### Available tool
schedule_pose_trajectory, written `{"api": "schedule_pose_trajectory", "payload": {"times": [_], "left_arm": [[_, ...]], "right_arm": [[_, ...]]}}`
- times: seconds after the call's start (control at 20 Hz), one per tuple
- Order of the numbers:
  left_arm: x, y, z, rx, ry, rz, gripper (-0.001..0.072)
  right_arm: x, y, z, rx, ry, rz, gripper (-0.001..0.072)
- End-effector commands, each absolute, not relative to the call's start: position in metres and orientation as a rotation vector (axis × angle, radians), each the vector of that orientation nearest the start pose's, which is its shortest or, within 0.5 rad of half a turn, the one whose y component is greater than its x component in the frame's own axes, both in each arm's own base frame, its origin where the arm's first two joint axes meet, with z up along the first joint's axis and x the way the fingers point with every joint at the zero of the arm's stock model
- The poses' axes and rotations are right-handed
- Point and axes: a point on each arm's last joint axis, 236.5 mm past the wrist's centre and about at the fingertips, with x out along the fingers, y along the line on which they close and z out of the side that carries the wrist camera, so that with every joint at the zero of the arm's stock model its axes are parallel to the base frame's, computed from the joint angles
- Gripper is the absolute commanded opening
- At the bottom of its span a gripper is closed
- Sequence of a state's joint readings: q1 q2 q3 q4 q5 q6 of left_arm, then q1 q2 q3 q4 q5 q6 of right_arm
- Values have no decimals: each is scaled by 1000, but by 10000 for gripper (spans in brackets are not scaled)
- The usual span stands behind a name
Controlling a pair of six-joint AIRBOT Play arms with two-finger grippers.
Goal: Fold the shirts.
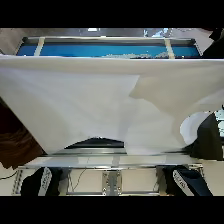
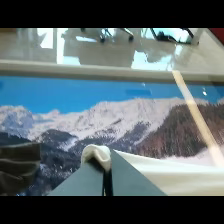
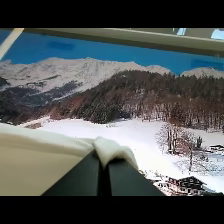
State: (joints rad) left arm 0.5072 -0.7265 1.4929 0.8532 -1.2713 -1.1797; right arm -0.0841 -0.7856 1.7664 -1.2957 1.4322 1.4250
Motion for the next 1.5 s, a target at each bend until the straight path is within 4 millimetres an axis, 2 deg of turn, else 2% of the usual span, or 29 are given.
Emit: {"api": "schedule_pose_trajectory", "payload": {"times": [0.0,0.05,0.15,0.25,0.35,0.4,0.5,0.6,0.65,0.75,0.85,0.95,1.1,1.2,1.45], "left_arm": [[342,-17,303,-138,593,-320,14],[362,-16,278,-142,659,-334,14],[405,-11,211,-106,820,-320,14],[444,-6,146,-61,938,-292,14],[487,-2,91,-55,968,-243,14],[508,1,72,-87,952,-204,14],[544,5,43,-155,898,-136,15],[568,7,33,-174,830,-100,15],[574,7,35,-170,801,-94,15],[577,3,43,-164,777,-98,15],[567,-3,41,-162,820,-118,16],[547,-5,26,-116,926,-137,15],[517,8,-7,33,1078,-109,14],[501,5,-26,89,1147,-116,14],[467,-17,-69,128,1261,-164,15]], "right_arm": [[341,25,342,-34,594,177,13],[368,23,312,-28,676,188,13],[415,26,249,14,836,222,13],[452,29,177,62,994,246,14],[482,28,106,102,1121,250,13],[497,26,73,119,1158,243,14],[525,25,24,156,1169,224,13],[552,29,2,210,1110,217,14],[564,30,1,229,1068,211,14],[578,25,9,222,1005,193,13],[576,19,18,175,1018,186,14],[563,14,19,135,1076,186,13],[547,8,7,97,1155,176,12],[535,8,-8,83,1212,174,12],[489,20,-70,81,1394,190,13]]}}
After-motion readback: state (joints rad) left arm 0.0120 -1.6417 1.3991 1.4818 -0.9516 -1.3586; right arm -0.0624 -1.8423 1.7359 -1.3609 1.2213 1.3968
